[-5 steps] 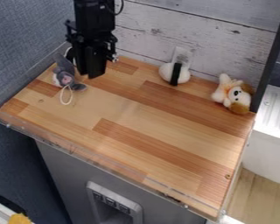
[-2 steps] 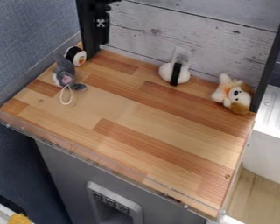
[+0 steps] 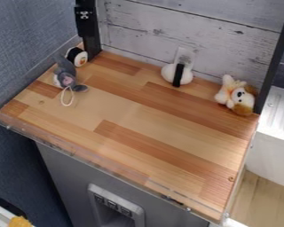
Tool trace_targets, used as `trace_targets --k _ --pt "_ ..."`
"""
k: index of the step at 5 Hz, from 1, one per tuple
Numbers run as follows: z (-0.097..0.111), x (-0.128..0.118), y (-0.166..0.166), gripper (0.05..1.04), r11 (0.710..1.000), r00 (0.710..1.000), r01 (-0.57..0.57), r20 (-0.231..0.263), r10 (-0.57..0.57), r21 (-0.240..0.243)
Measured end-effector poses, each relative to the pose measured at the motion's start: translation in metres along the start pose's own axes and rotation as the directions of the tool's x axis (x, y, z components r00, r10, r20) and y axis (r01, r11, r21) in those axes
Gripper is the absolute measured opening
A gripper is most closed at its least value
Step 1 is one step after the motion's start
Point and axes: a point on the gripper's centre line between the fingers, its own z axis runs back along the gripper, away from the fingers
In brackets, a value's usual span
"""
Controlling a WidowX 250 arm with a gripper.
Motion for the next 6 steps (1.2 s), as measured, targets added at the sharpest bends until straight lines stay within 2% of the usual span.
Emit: trace_targets --k 1,2,3,4,5,6 --pt "-0.003 -0.003 -0.001 0.999 0.992 0.992 -0.125 -0.004 0.125 -0.012" --pt "-0.023 -0.029 -0.002 0.999 0.95 0.951 -0.31 -0.027 0.309 -0.036" --pt "-0.047 -0.037 -0.007 0.999 0.928 0.929 -0.371 -0.034 0.369 -0.047" --pt "-0.065 -0.035 -0.01 0.999 0.95 0.95 -0.312 -0.02 0.311 -0.032" --pt "-0.076 -0.033 -0.009 0.999 0.982 0.982 -0.188 -0.003 0.188 -0.005" --pt "-0.085 -0.026 -0.006 0.999 0.998 0.999 -0.053 0.0 0.053 0.02"
